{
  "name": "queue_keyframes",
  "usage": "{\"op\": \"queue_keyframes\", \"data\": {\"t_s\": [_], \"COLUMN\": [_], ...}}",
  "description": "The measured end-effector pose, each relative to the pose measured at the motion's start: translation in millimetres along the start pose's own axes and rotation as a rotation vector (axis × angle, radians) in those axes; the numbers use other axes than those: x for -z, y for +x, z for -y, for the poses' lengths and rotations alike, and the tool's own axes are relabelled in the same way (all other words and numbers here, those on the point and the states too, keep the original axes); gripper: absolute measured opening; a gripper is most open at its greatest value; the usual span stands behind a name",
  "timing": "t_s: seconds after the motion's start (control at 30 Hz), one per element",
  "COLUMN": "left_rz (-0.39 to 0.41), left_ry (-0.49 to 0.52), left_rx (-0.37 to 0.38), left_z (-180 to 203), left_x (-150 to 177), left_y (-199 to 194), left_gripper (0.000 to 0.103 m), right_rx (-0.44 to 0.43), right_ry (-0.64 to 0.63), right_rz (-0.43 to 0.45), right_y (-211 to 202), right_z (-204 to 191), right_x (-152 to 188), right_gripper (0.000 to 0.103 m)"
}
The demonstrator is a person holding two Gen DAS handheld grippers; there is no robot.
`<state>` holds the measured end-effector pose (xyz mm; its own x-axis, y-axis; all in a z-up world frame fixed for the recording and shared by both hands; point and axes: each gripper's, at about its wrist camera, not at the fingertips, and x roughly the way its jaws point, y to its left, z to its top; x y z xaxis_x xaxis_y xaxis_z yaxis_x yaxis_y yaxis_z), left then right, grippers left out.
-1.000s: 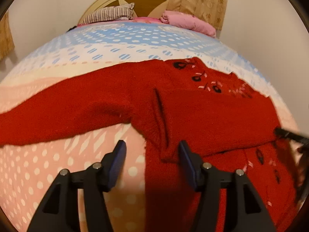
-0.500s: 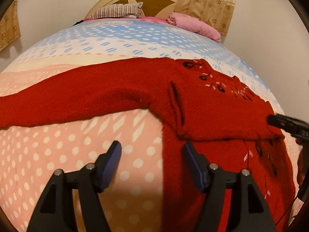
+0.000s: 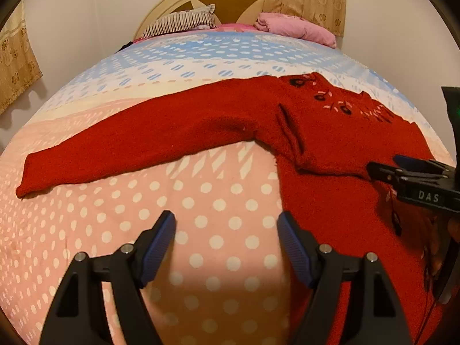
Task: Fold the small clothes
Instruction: 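Open the left tool and move it to the other sleeve cuff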
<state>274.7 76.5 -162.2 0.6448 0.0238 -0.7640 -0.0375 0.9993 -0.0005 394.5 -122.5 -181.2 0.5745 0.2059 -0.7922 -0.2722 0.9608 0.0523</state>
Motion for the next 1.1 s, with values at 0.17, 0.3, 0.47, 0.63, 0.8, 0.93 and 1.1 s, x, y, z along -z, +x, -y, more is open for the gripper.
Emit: {"op": "queue_keyframes", "data": {"t_s": [0.17,0.3,0.47,0.63,0.8,0.93,1.1], "left_rz": [-0.005,-0.01,-0.011,-0.005,0.009,0.012,0.038], "left_ry": [0.009,0.011,0.018,0.016,0.011,-0.007,-0.038], "left_rx": [-0.01,-0.016,-0.028,-0.035,-0.032,-0.012,-0.011], "left_z": [-1.1,-3.3,-6.7,-7.8,-7.3,-11.3,-28.3], "left_x": [3.8,5.8,7.7,8.8,9.2,11.2,12.0], "left_y": [-1.0,-2.0,-4.3,-5.4,-5.7,-8.2,-19.1], "left_gripper": [0.077,0.077,0.077,0.078,0.079,0.079,0.079], "right_rx": [-0.006,0.028,0.011,-0.012,-0.074,-0.114,-0.108], "right_ry": [-0.023,-0.066,-0.054,-0.034,0.025,-0.048,-0.165], "right_rz": [0.009,0.014,0.02,0.043,0.104,0.016,0.013], "right_y": [-4.5,-2.8,-4.5,-16.7,-35.7,-5.7,15.2], "right_z": [-5.3,-14.1,-13.8,-11.8,-19.4,-48.7,-89.5], "right_x": [7.7,11.0,12.4,9.4,-15.4,-38.3,-17.9], "right_gripper": [0.088,0.091,0.092,0.092,0.092,0.054,0.051]}}
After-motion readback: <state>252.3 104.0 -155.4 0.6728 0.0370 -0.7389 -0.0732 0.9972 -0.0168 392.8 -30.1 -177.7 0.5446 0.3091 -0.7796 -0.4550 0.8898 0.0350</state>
